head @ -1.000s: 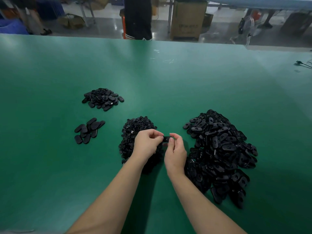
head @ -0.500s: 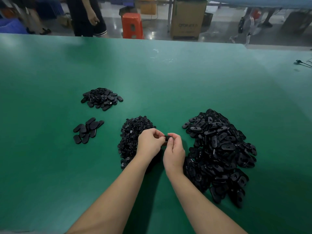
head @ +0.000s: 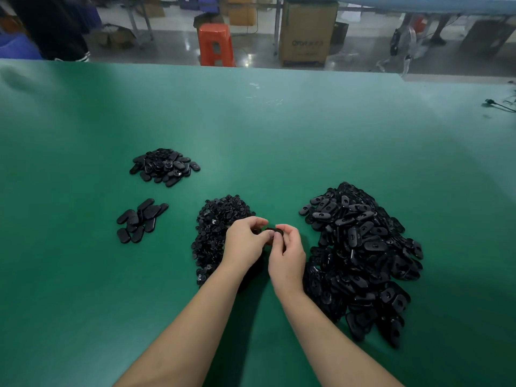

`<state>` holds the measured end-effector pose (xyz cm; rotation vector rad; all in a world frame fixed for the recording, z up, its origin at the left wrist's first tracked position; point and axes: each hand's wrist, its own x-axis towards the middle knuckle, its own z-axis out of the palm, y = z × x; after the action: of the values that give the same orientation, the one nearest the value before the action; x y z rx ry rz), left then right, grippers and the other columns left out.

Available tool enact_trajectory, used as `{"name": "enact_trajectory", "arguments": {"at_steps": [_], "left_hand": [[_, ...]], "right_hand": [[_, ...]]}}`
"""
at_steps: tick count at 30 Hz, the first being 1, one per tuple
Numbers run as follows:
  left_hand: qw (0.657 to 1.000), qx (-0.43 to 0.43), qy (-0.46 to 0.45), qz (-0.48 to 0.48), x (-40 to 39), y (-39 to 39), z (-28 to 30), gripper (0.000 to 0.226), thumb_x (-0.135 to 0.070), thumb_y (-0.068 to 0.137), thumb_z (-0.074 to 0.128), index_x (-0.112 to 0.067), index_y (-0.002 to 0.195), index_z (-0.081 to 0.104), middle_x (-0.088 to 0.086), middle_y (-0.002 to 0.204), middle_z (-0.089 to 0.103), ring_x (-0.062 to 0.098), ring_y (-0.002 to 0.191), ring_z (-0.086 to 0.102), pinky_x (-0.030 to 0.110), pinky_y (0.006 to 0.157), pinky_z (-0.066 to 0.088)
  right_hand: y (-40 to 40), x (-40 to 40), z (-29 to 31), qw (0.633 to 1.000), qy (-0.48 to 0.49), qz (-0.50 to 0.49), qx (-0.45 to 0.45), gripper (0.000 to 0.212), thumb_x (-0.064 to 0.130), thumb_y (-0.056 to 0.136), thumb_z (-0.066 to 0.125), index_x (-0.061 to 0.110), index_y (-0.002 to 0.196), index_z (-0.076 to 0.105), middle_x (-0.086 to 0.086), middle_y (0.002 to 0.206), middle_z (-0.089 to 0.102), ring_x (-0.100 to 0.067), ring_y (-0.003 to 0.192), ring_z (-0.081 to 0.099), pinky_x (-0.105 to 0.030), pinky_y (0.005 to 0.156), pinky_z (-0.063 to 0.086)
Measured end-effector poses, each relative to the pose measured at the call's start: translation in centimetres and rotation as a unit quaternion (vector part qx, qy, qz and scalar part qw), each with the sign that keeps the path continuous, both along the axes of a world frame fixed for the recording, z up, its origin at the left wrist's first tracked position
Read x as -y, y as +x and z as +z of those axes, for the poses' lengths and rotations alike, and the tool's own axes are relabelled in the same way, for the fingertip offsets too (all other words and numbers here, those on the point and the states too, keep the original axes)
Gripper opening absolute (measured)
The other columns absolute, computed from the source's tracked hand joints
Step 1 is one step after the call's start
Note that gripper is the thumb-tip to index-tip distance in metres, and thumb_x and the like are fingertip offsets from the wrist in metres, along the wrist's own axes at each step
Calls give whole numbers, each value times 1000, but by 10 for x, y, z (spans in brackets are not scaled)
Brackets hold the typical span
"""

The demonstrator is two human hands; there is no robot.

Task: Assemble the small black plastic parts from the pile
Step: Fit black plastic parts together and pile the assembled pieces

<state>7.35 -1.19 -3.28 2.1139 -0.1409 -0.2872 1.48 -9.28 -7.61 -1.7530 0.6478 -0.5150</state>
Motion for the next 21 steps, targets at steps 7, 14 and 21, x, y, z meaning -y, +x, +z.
{"name": "enact_trajectory", "arguments": {"at_steps": [7,14,21], "left_hand": [[987,79,126,-62,-4,8,12,7,-29,84,77,-24,88,75,-10,83,72,8,81,65,25,76,52],[998,-5,21,-58,-11,9,12,2,-22,86,78,-20,86,78,-11,69,70,-4,53,56,21,60,45],[996,-62,-46,-47,-10,3,12,6,-10,91,70,-12,93,75,2,70,68,7,42,51,21,45,47]], "right_hand": [[2,-3,0,1000,-22,8,1,12,16,104,46,24,105,55,14,90,63,-14,84,62,-35,73,47],[1,-4,2,999,-19,28,-10,17,20,103,48,35,106,56,18,97,65,4,88,58,-11,70,39],[2,-5,4,1000,-22,22,-8,18,16,103,46,32,106,54,8,101,67,-13,91,61,-28,74,42]]}}
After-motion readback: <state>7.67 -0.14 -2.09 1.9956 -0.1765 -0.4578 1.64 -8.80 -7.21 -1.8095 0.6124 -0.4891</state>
